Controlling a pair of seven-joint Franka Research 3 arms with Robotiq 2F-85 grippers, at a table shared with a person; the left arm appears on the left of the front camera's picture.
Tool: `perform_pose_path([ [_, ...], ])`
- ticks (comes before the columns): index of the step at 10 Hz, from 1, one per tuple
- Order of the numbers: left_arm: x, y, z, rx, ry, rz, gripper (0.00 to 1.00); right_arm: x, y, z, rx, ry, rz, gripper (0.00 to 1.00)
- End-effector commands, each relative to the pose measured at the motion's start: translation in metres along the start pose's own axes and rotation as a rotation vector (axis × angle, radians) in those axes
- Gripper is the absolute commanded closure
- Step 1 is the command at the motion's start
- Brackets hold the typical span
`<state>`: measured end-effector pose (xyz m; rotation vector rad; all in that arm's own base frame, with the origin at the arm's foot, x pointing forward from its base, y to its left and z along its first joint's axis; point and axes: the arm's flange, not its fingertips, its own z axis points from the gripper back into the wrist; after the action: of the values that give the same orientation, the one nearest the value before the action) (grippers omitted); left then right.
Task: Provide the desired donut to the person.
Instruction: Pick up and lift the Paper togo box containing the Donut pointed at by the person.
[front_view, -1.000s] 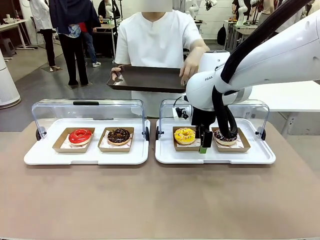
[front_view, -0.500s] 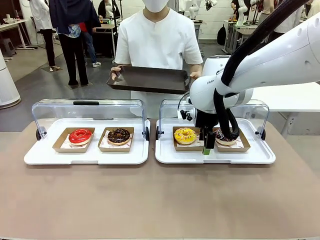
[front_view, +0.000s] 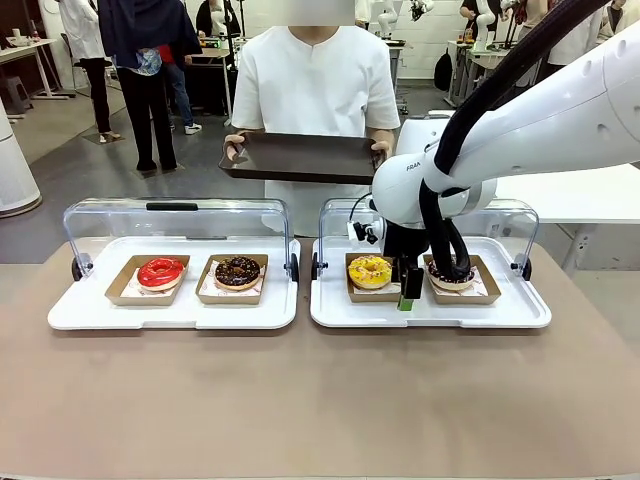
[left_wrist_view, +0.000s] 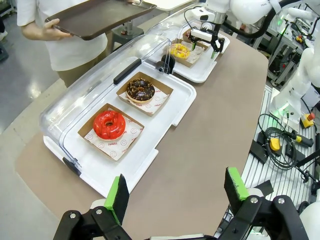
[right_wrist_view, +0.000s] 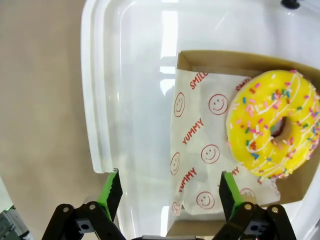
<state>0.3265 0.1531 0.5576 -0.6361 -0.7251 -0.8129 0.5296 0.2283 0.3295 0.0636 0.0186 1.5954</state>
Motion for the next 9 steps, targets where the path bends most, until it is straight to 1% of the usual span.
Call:
perform_pose_path([
  [1,0.0009,0.0004,0.0011,-0.008,-0.020,-0.009,0.00,-0.0001,-0.0107,-0.0050,-0.017,0.034,-0.007,0.00],
  [2,0.0009,0.0004,0.0011,-0.008,-0.020,-0.009,0.00,-0.0003,-0.0105,-0.0053,-0.015,0.039,-0.001,0.00],
  [3,0.0009,0.0004,0.0011,-0.008,-0.020,-0.009,0.00,-0.0003,-0.0101,-0.0052,-0.024,0.043,0.006,0.55],
  [4,0.0009,0.0004,0.0011,-0.008,-0.020,-0.009,0.00,0.0001,-0.0100,-0.0057,-0.025,0.047,0.007,0.56],
  [5,0.0009,0.0004,0.0011,-0.008,-0.020,-0.009,0.00,0.0001,-0.0101,-0.0059,-0.025,0.048,0.005,1.00],
  [7,0.0009,0.0004,0.0011,-0.008,-0.020,-0.009,0.00,0.0001,-0.0099,-0.0056,-0.025,0.048,0.003,1.00],
  [8,0.0009,0.0004,0.0011,-0.008,-0.020,-0.009,0.00,0.0003,-0.0096,-0.0054,-0.026,0.050,0.003,0.83],
  [9,0.0009,0.0004,0.0011,-0.008,-0.020,-0.009,0.00,-0.0003,-0.0095,-0.0056,-0.026,0.052,0.002,0.93],
])
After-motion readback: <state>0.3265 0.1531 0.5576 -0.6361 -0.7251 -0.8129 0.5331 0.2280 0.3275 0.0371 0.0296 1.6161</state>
